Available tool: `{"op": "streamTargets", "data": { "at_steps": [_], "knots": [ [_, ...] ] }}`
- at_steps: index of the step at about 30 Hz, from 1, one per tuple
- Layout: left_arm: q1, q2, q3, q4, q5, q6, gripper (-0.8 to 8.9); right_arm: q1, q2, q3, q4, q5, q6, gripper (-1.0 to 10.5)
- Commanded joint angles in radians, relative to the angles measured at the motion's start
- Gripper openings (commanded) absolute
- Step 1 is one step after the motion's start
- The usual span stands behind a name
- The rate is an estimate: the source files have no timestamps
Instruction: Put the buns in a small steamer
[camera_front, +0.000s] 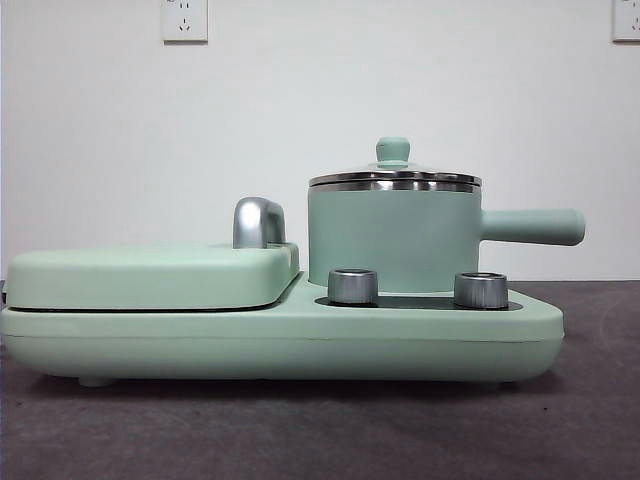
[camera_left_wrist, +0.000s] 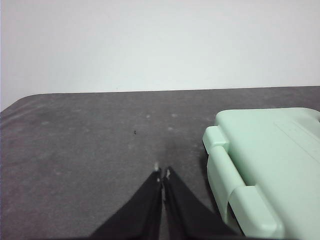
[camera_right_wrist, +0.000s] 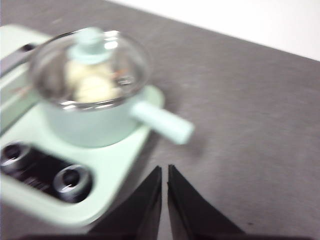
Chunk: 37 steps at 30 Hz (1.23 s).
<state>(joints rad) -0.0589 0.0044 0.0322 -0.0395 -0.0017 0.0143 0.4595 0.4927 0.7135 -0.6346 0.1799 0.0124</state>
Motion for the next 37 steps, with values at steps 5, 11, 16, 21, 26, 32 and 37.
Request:
{"op": "streamTargets", "data": {
  "at_steps": [5, 11, 16, 21, 26, 32, 37],
  "knots": [
    [0.001, -0.001, -0.019, 0.01, 0.0, 0.0, 0.07, -0.207, -0.171, -0.297, 0.307, -0.018, -0.014, 0.2],
    [0.001, -0.001, -0.019, 0.01, 0.0, 0.0, 0.07, -0.291, -0.337, -0.545, 0.475, -0.023, -0.013, 0.2],
    [0.001, -0.001, -0.019, 0.01, 0.0, 0.0, 0.07, -0.33, -0.443, -0.642, 0.481, -0.023, -0.013, 0.2],
    [0.001, -0.001, -0.019, 0.01, 0.0, 0.0, 0.07, -0.372, -0.489, -0.693, 0.527, -0.077, -0.012, 0.2],
    [0.001, -0.001, -0.018, 0.011, 0.0, 0.0, 0.07, -0.403, -0.489, -0.702, 0.537, -0.158, -0.013, 0.2],
    [0.001, -0.001, -0.018, 0.01, 0.0, 0.0, 0.07, -0.403, -0.489, -0.701, 0.537, -0.154, -0.013, 0.2],
    [0.001, -0.001, -0.018, 0.01, 0.0, 0.0, 0.07, -0.403, -0.489, -0.701, 0.537, -0.154, -0.013, 0.2]
  ]
}}
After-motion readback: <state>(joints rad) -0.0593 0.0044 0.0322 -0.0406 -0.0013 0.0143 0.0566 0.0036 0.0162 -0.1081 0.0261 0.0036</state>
